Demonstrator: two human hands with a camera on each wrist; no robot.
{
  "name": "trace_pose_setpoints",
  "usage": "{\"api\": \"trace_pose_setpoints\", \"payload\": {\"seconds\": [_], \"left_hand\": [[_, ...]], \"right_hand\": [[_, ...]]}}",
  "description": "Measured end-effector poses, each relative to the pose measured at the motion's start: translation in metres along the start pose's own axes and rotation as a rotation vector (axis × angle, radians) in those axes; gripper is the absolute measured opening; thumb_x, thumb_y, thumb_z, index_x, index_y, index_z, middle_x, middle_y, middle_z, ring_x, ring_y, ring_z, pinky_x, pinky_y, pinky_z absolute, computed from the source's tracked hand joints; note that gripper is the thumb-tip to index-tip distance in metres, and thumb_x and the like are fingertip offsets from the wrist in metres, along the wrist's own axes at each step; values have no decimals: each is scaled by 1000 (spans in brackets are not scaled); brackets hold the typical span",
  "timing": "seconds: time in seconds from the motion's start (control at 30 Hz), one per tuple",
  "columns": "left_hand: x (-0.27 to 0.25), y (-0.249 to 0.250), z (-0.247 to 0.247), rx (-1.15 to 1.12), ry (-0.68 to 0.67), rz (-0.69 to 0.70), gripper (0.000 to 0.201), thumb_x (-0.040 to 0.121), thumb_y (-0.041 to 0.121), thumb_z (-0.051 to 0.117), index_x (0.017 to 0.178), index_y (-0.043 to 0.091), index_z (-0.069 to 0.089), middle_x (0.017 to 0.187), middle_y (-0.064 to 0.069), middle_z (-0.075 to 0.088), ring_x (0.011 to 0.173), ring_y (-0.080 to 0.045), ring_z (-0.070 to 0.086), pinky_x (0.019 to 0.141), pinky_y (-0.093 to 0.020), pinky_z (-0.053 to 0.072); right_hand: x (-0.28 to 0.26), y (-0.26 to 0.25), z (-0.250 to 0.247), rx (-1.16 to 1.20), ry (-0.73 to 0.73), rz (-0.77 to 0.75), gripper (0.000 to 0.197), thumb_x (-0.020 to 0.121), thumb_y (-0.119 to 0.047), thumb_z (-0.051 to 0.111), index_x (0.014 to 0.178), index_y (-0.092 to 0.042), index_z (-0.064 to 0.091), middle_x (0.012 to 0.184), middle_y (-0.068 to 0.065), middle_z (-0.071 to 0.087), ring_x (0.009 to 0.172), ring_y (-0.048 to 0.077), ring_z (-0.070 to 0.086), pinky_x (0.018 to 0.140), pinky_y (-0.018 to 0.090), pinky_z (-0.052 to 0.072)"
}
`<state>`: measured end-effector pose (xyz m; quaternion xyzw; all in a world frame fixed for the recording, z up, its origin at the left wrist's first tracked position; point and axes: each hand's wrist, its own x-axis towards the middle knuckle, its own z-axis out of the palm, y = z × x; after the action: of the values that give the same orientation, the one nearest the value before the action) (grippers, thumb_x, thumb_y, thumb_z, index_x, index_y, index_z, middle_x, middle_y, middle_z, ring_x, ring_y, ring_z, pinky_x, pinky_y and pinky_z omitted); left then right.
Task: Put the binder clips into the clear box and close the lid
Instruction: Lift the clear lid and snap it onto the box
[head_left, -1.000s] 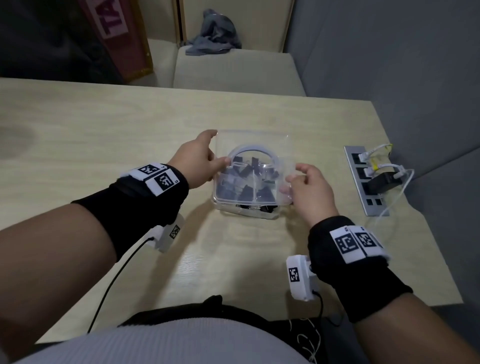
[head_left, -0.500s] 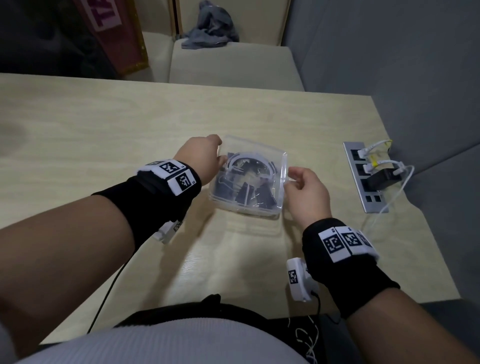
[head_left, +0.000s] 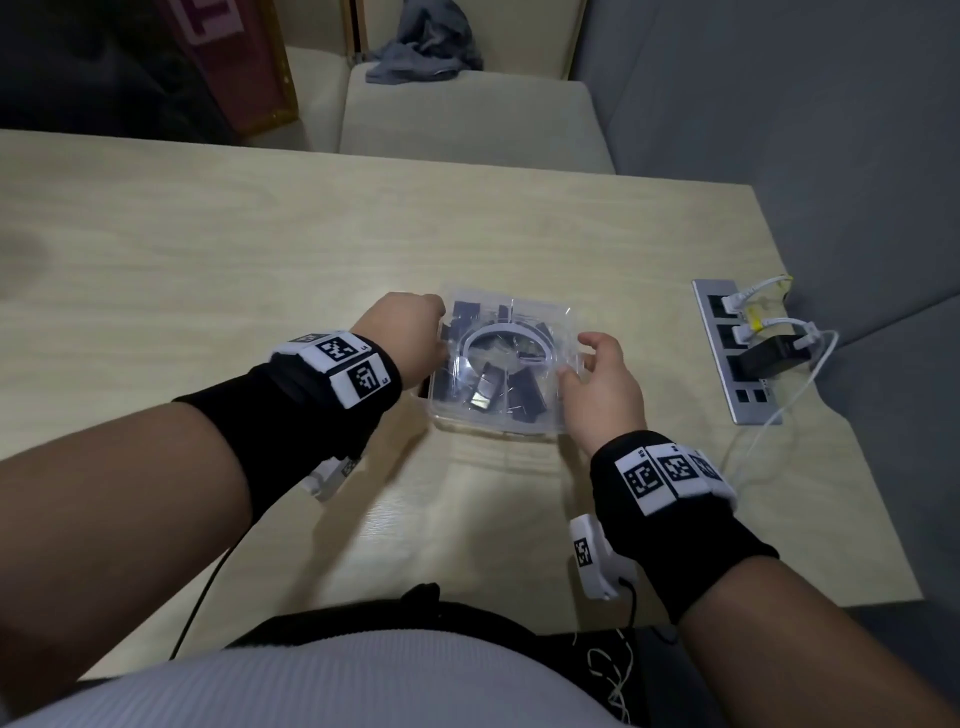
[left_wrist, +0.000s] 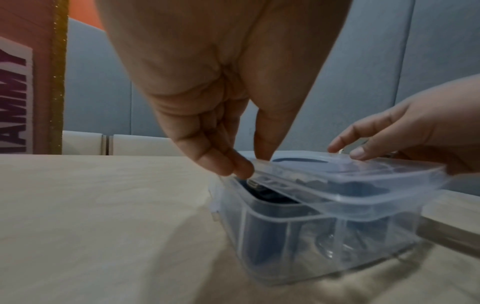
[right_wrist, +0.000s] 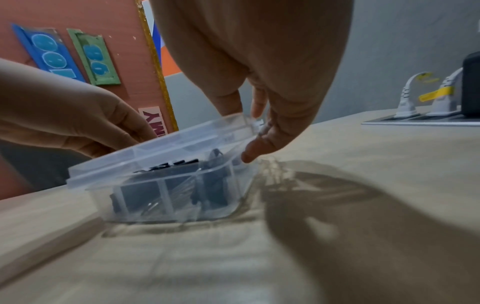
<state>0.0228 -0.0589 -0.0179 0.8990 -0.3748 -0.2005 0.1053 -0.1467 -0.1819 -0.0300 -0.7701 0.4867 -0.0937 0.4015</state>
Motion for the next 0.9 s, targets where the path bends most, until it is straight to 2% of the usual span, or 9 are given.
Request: {"api": "trace_pose_setpoints", "payload": {"seconds": [0.07, 0.17, 0.3, 0.4, 0.47, 0.53, 0.6, 0.73, 0.9], "left_hand": [[-2, 0, -3, -62, 45, -4, 39, 89, 16, 54, 128, 10, 54, 104, -10, 72, 101, -29, 63, 83, -35, 50], [0, 4, -10, -98, 101, 23, 38, 90, 17, 55, 128, 13, 54, 105, -8, 72, 103, -28, 62, 82, -32, 46], [1, 6, -18, 45, 65, 1, 34, 89, 25, 56, 120, 12, 58, 109, -12, 66, 100, -31, 60, 80, -37, 47], [-1, 6, -18, 186, -37, -86, 26, 91, 27, 52, 103, 8, 64, 80, -6, 60, 82, -29, 58, 66, -34, 42], [-3, 7, -17, 205, -70, -139, 20, 90, 23, 51, 94, 8, 64, 68, -2, 50, 75, -27, 53, 64, -32, 39], [-3, 9, -18, 170, -72, -167, 19, 91, 21, 52, 95, 7, 64, 74, -4, 53, 76, -27, 52, 64, -32, 39], [-2, 10, -19, 118, -79, -182, 25, 92, 23, 52, 104, 3, 62, 87, -9, 57, 82, -29, 54, 67, -33, 40], [0, 4, -17, -29, -67, -200, 36, 93, 24, 52, 122, 3, 55, 117, -15, 64, 109, -33, 58, 79, -34, 44], [-1, 7, -11, -6, -70, -94, 27, 89, 16, 54, 114, 13, 66, 115, -15, 61, 100, -33, 60, 78, -33, 45]], "right_hand": [[-1, 2, 1, 41, 6, 30, 40, 92, -22, 55, 130, -19, 42, 121, 6, 61, 99, 24, 61, 90, 39, 49], [0, 4, 4, 18, 2, 21, 30, 91, -26, 57, 119, -16, 48, 117, 5, 62, 92, 20, 57, 80, 29, 43], [3, 4, 7, -56, -18, -10, 17, 92, -28, 54, 107, -19, 54, 112, 6, 61, 90, 20, 56, 75, 26, 38], [2, 3, 7, -53, -7, -28, 16, 92, -27, 53, 106, -21, 57, 118, 7, 55, 84, 15, 51, 77, 21, 34], [0, 3, 7, -41, 8, -22, 17, 92, -26, 53, 108, -21, 59, 120, 6, 49, 76, 12, 50, 77, 20, 33], [-3, 2, 8, -31, 18, -24, 20, 92, -26, 54, 110, -21, 59, 120, 5, 48, 76, 11, 52, 77, 20, 35], [-6, 2, 10, -33, 28, -42, 24, 92, -26, 55, 115, -21, 59, 120, 4, 49, 87, 15, 55, 80, 22, 36], [-10, 3, 11, -22, 62, -66, 30, 91, -23, 56, 121, -19, 59, 115, 1, 54, 86, 14, 56, 80, 20, 37], [-12, 0, 17, -63, -2, -105, 30, 92, -23, 56, 121, -18, 60, 118, 3, 53, 83, 9, 51, 81, 16, 34]]}}
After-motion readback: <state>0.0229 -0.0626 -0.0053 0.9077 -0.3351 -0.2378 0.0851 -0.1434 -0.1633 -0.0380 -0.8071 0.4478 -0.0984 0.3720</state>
